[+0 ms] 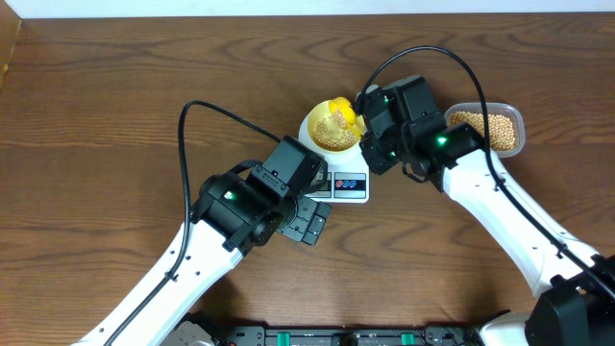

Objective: Scoop item into bowl and weigh 50g on scale
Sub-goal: 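Tilt the scoop with the right gripper to pour soybeans into the bowl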

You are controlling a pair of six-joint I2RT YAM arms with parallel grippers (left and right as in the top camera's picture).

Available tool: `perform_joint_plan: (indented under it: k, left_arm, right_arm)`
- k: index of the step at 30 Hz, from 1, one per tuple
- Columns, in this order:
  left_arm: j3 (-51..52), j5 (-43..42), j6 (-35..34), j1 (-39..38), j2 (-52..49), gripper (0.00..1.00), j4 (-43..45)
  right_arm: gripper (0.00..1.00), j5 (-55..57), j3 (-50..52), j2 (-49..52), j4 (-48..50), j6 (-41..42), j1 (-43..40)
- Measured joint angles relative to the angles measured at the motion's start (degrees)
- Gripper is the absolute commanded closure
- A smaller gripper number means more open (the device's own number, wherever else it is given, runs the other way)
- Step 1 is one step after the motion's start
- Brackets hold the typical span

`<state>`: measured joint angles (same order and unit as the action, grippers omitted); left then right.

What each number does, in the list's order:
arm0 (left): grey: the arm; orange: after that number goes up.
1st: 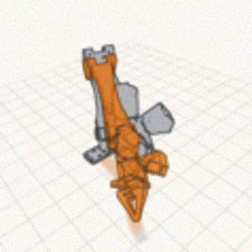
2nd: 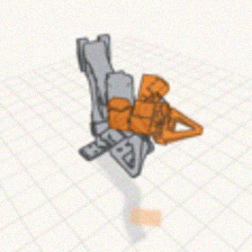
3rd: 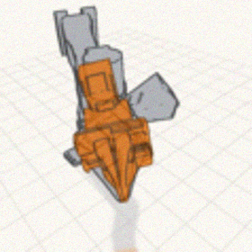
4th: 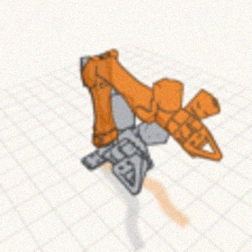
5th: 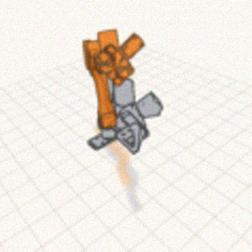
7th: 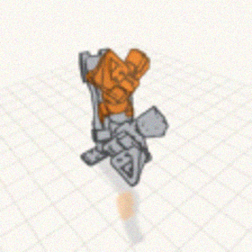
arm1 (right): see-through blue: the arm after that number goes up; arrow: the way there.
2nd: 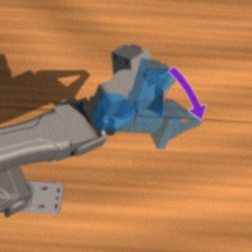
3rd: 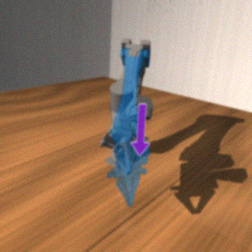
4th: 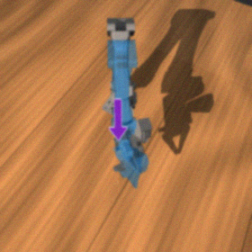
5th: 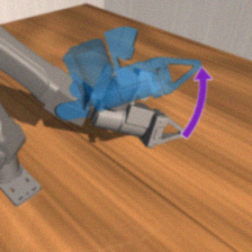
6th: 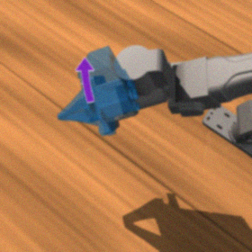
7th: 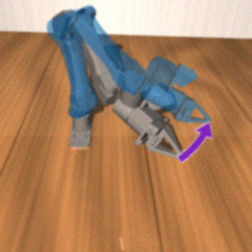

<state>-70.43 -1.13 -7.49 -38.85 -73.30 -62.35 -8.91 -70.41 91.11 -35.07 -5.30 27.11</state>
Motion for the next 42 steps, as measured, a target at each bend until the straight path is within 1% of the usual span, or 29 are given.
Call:
perform_joint_plan:
  k: [20,33,37,42]
  left_arm:
    - [0.00,0.00,0.00,0.00,0.00,0.06,0.00]
    - [0.00,0.00,0.00,0.00,0.00,0.06,0.00]
    - [0.00,-0.02,0.00,0.00,0.00,0.06,-0.02]
    - [0.00,-0.02,0.00,0.00,0.00,0.06,-0.02]
  right_arm:
    - [0.99,8.79,-0.04,0.00,0.59,-5.25,3.74]
    - [0.99,10.91,-0.87,0.02,0.07,-5.53,4.90]
    - [0.99,11.28,-3.17,0.02,-2.51,-4.87,4.90]
    - [0.99,11.50,-8.66,0.02,-6.80,-3.78,4.90]
